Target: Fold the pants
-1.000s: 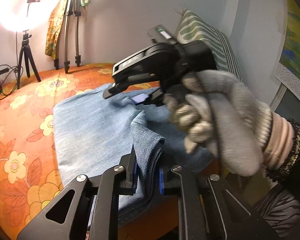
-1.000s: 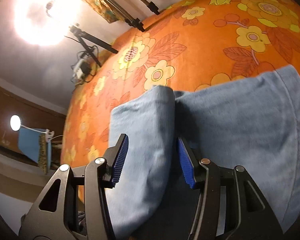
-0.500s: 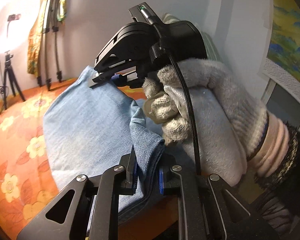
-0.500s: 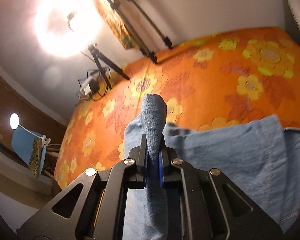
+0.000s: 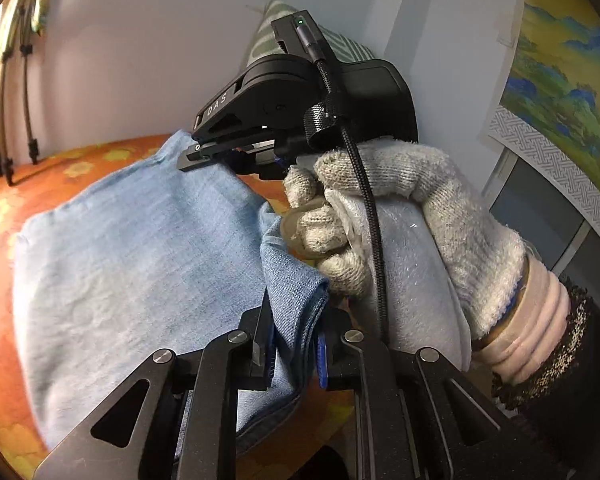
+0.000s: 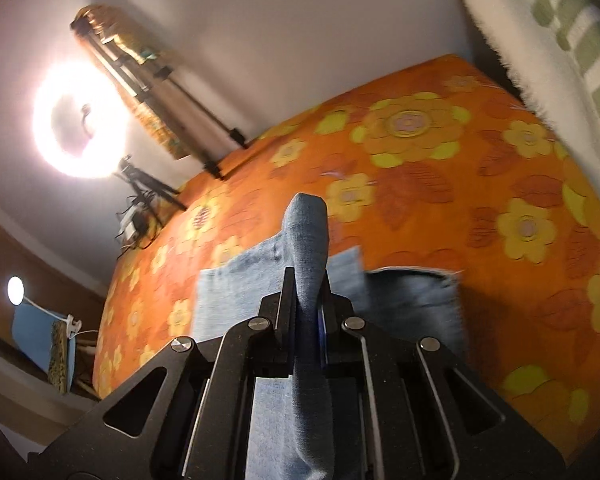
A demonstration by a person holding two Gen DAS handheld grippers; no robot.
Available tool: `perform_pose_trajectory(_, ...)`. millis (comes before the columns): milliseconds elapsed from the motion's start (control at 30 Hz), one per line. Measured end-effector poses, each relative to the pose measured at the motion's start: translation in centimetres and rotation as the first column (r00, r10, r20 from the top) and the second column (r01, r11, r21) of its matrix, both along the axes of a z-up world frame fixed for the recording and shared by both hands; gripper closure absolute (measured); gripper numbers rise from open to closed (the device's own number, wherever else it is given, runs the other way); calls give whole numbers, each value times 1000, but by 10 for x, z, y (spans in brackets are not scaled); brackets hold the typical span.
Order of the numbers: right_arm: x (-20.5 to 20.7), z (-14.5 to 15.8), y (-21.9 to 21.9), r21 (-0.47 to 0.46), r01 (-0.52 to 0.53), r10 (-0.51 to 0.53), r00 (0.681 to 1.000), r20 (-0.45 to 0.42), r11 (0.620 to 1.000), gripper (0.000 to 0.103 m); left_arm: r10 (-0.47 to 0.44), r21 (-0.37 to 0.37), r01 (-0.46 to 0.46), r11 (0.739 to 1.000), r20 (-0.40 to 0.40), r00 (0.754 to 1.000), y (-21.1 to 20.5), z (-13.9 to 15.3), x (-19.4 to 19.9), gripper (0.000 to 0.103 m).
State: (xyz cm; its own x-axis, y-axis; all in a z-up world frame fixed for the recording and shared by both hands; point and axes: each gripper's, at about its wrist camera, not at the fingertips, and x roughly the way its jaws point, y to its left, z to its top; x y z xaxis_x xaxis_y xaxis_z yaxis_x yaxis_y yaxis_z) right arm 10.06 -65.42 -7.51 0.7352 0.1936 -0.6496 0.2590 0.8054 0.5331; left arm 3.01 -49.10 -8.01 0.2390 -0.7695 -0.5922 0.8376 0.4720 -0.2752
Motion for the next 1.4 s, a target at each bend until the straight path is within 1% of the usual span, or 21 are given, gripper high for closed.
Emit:
perform_pose_trajectory(100, 7, -7, -11, -14, -23, 23, 1000, -7, 1000, 95, 22, -1, -22, 1000, -23, 1000, -5, -7, 9, 90)
perform_pose_trajectory(300, 32, -17, -11, -70, -81, 78, 996, -43, 994, 95, 56, 18, -55, 998, -41, 998, -11, -18, 14, 90)
perform_pose_trajectory(367, 36, -23, -11, -87, -79, 73, 995, -69, 993, 94, 58, 27, -57, 998, -48, 997, -13, -22, 12, 90)
perform_pose_trajectory(433, 35, -25, -11, -112, -59, 49, 995, -85, 992, 90, 59, 29, -58, 998, -55, 997, -15, -25, 8, 88)
perform_pose_trajectory(500, 28, -18, -14, -144, -30, 20, 997, -71, 989, 87, 49, 25, -47, 999, -66, 997, -17, -25, 5, 84)
perform_pose_trajectory(567, 17, -6, -19, -181, 14, -23, 999, -46, 983, 87, 32, 22, -30, 999, -75, 997, -20, -23, 3, 82)
perform_pose_trajectory(633, 4, 5, -27, -157, 45, -48, 999, -15, 987, 87, 13, 22, -11, 1000, -67, 998, -19, -22, -4, 79)
perform_pose_trajectory(667, -4, 10, -30, -147, 61, -62, 998, 0, 987, 87, -4, 16, 5, 1000, -76, 997, -18, -21, -7, 78)
perform_pose_trajectory(767, -28, 24, -33, -138, 81, -77, 997, 31, 987, 86, -40, -3, 40, 999, -119, 992, -10, -19, -12, 77)
perform_pose_trajectory(800, -35, 26, -32, -129, 81, -77, 996, 36, 988, 86, -51, -10, 50, 999, -131, 990, -5, -16, -15, 75)
perform_pose_trajectory(867, -48, 29, -28, -116, 77, -73, 996, 42, 990, 86, -61, -18, 59, 998, -134, 989, 3, -12, -22, 75)
perform_pose_trajectory(967, -64, 25, -10, -123, 62, -59, 998, 22, 990, 86, -65, -15, 64, 998, -129, 989, 21, 2, -29, 74)
perform_pose_trajectory(1033, -72, 21, 5, -131, 48, -47, 999, 14, 990, 86, -51, 7, 52, 999, -110, 993, 33, 9, -32, 74)
perform_pose_trajectory(1067, -76, 18, 13, -132, 42, -41, 999, 10, 990, 86, -31, 31, 35, 999, -97, 995, 43, 14, -31, 74)
perform_pose_trajectory(1133, -81, 11, 27, -144, 31, -32, 999, -5, 989, 86, -11, 52, 16, 999, -92, 996, 54, 19, -24, 73)
perform_pose_trajectory(1200, -84, 4, 42, -174, 22, -27, 999, -25, 984, 86, 36, 84, -30, 996, -63, 997, 73, 24, -18, 72)
perform_pose_trajectory(1233, -85, 1, 47, -188, 18, -25, 999, -35, 982, 86, 46, 93, -40, 995, -57, 997, 77, 23, -18, 70)
perform_pose_trajectory(1267, -86, -2, 53, -199, 13, -22, 999, -43, 980, 86, 68, 111, -63, 992, -50, 996, 86, 24, -14, 62)
perform_pose_trajectory(1300, -86, -5, 58, -207, 5, -16, 998, -52, 978, 86, 81, 122, -75, 990, -45, 996, 89, 24, -11, 59)
perform_pose_trajectory(1367, -86, -12, 66, -223, -6, -9, 998, -69, 975, 86, 110, 148, -104, 983, -35, 993, 100, 18, -2, 58)
perform_pose_trajectory(1400, -86, -16, 71, -242, -15, -6, 996, -84, 970, 86, 123, 167, -117, 979, -30, 992, 105, 15, 0, 53)
